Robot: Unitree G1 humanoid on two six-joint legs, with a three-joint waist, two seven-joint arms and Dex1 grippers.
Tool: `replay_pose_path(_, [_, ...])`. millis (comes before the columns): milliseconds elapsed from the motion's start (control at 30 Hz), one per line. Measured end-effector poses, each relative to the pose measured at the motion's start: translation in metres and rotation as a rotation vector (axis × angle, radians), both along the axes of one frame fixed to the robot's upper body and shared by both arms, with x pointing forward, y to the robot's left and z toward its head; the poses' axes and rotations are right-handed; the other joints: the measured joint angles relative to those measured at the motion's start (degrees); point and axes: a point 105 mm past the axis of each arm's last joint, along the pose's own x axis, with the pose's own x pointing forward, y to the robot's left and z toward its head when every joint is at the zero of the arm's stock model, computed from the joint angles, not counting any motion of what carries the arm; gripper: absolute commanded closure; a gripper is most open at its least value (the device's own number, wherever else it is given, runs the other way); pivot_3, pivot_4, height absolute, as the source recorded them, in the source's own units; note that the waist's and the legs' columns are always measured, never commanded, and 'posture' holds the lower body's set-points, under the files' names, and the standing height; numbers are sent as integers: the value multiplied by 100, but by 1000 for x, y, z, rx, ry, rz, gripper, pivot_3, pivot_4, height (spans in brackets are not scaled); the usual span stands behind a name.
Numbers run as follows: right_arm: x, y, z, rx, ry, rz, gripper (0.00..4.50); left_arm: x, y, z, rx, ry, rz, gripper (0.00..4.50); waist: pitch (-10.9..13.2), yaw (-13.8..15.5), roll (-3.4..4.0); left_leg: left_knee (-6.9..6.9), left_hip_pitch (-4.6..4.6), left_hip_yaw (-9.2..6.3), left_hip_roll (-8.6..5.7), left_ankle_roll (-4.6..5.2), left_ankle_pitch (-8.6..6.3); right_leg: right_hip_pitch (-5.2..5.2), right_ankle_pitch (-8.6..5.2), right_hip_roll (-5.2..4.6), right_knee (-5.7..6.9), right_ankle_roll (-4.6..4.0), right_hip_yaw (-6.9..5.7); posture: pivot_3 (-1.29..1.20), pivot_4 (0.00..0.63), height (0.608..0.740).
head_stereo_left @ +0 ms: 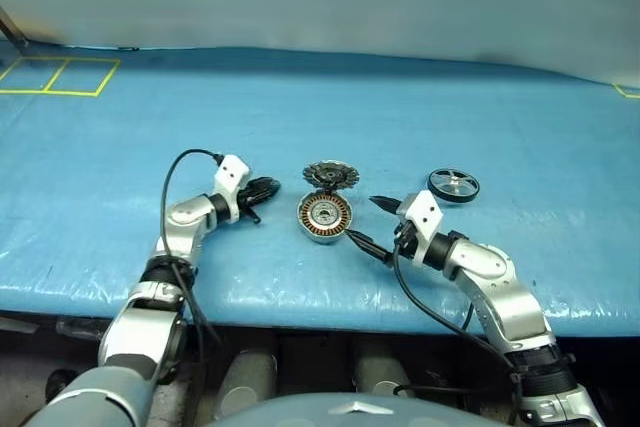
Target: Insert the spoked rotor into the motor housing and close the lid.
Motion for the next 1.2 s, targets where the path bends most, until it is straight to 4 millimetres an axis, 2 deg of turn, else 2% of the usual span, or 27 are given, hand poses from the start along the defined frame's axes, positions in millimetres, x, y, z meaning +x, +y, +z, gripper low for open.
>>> replay_pose_path(133, [-4, 2, -8, 4, 33, 37, 0, -27, 0, 12, -10, 6, -113, 3836, 0, 20, 1, 0, 1, -1, 0, 1, -1, 2, -3, -1, 1, -7, 1, 0, 150, 740])
replay_pose_path(233, [-5, 3, -11, 8, 46, 53, 0, -40, -6, 20, 3, 0, -179, 3836, 0, 36, 1, 1, 3, -1, 1, 0, -1, 3, -18, -1, 2, -33, 1, 0, 150, 740])
replay_pose_path(400, [-5, 3, -16, 9, 67, 72, 0, -57, -35, 29, 50, -41, -317, 3836, 0, 55, 1, 1, 3, 0, 0, 0, -1, 3, -19, -2, 0, -35, 2, 0, 150, 740])
replay_pose_path(600, [-5, 3, -18, 9, 71, 69, 0, -59, -54, 24, 102, -41, -385, 3836, 0, 68, 1, 1, 2, 1, 2, 1, -1, 2, -18, 0, 0, -33, 1, 0, 150, 740])
replay_pose_path(900, [-7, 3, -20, 10, 76, 70, 0, -39, -78, 18, 138, -46, -412, 3836, 1, 75, 0, 2, 1, 2, 0, 2, -1, 2, -7, 0, -1, -14, 1, 0, 150, 740])
replay_pose_path(1200, [-12, 2, -22, 15, 77, 71, 0, -36, -92, 19, 136, -52, -456, 3836, 1, 70, 0, 2, 0, 2, 0, 2, -1, 2, -4, 0, -1, -7, 1, 0, 150, 740])
